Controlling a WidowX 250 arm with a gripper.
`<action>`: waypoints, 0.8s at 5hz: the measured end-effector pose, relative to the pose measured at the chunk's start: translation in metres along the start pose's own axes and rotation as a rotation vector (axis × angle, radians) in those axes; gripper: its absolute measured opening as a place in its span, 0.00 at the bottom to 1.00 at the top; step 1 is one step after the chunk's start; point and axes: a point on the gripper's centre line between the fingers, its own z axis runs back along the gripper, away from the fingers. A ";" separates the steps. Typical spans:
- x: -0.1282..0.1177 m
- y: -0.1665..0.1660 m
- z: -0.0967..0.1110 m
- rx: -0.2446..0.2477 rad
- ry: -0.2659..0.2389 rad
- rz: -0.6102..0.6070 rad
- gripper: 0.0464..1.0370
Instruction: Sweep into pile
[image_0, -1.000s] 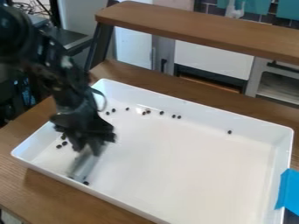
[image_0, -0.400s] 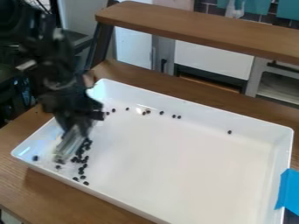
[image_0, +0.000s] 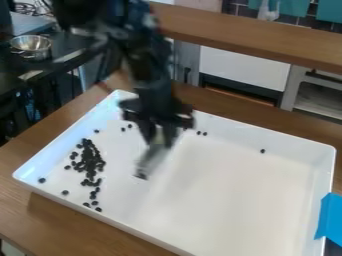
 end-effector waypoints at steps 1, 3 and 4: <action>-0.001 -0.049 -0.020 -0.007 0.000 -0.083 0.29; 0.007 -0.104 -0.047 -0.037 -0.031 -0.233 0.29; 0.017 -0.118 -0.057 -0.022 -0.045 -0.209 0.29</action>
